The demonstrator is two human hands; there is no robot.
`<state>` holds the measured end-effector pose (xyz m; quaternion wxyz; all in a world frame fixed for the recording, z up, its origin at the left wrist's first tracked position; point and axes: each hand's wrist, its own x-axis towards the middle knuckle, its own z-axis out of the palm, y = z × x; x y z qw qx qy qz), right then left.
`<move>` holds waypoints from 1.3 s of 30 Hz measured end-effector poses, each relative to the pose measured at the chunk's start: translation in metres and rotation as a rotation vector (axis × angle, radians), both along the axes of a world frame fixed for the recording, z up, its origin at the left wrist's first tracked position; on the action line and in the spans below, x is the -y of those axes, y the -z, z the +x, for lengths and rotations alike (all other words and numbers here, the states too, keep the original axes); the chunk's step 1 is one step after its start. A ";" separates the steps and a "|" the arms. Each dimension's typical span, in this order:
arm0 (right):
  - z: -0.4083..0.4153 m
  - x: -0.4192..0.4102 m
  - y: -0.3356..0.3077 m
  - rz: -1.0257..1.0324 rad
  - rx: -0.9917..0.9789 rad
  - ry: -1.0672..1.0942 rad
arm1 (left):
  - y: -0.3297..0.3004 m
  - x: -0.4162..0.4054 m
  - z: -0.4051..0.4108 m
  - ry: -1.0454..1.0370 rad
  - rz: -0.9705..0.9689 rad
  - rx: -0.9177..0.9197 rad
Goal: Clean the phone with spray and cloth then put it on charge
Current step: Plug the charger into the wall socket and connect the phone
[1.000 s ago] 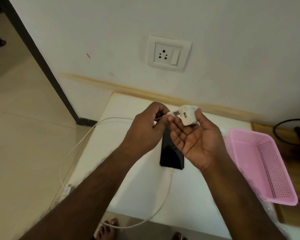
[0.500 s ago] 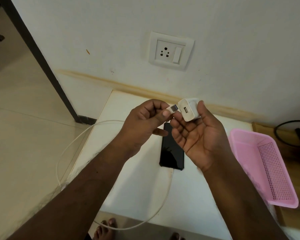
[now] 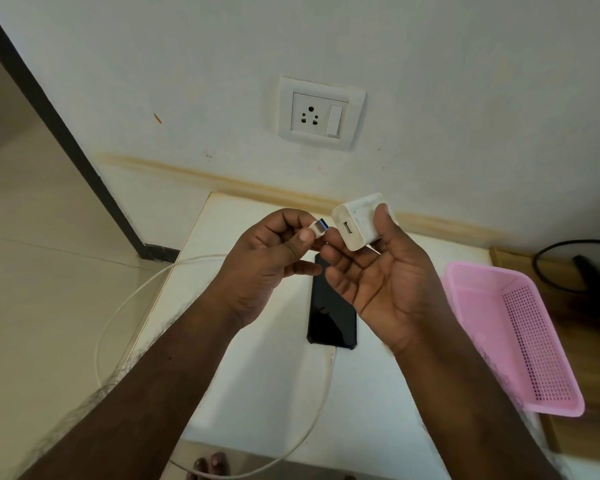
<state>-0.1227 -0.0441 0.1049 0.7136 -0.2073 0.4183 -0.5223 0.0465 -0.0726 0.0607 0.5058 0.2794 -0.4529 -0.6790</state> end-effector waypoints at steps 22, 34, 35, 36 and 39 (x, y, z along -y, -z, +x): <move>0.006 -0.001 0.023 -0.040 -0.131 0.141 | -0.004 -0.008 -0.018 -0.349 0.045 0.446; 0.010 0.002 0.030 -0.026 -0.376 0.190 | 0.004 -0.009 -0.021 -0.381 0.097 0.472; 0.010 0.004 0.028 -0.042 -0.391 0.206 | 0.004 -0.009 -0.022 -0.396 0.053 0.516; 0.009 0.007 0.026 -0.062 -0.381 0.221 | 0.005 -0.010 -0.024 -0.422 -0.007 0.607; 0.009 0.017 0.018 -0.128 -0.218 0.229 | 0.007 -0.018 -0.029 -0.602 -0.231 0.963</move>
